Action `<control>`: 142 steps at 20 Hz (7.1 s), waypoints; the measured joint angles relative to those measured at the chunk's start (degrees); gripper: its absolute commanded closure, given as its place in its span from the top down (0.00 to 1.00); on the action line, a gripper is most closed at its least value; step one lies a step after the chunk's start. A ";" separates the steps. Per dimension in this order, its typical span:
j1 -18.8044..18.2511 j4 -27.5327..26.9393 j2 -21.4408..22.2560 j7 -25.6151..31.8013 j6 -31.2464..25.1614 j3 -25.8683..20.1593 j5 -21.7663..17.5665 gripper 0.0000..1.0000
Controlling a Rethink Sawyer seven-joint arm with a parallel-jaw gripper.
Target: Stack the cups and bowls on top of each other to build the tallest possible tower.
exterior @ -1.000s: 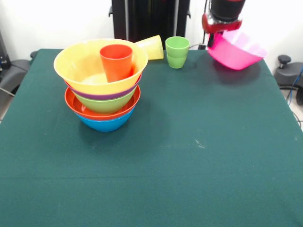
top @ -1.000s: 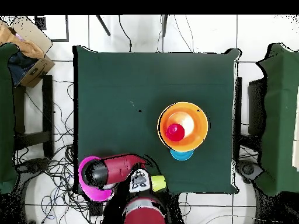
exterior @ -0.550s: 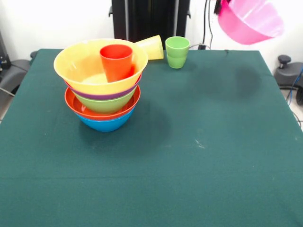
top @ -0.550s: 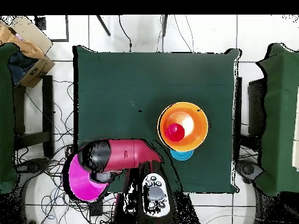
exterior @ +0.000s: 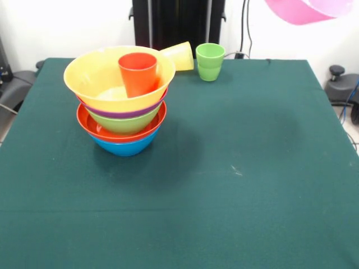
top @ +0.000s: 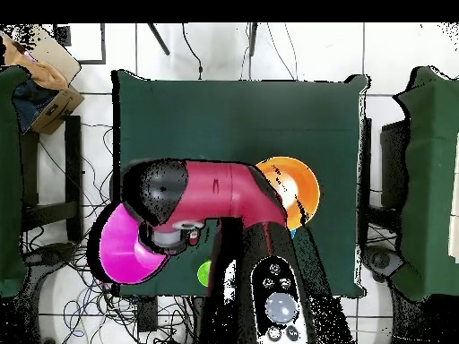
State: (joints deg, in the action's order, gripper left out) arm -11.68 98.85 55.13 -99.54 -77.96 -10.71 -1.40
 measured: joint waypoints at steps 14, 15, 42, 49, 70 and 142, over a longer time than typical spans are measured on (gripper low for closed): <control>-19.12 -12.11 -0.54 7.71 -10.87 -9.68 -11.31 0.00; -20.30 -12.37 -0.78 8.83 -10.87 -10.19 -11.89 0.00; -32.08 -11.68 -2.99 19.97 -6.49 -21.57 -17.15 0.00; -33.76 -10.24 -2.99 19.97 -6.16 -23.51 -17.60 0.00; -41.63 -9.37 -2.51 20.00 -6.16 -29.71 -20.14 0.00; -28.81 2.37 -3.51 9.63 23.43 -31.15 -14.03 1.00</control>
State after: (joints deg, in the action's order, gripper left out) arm -40.49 101.23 51.62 -89.91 -54.53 -41.85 -15.43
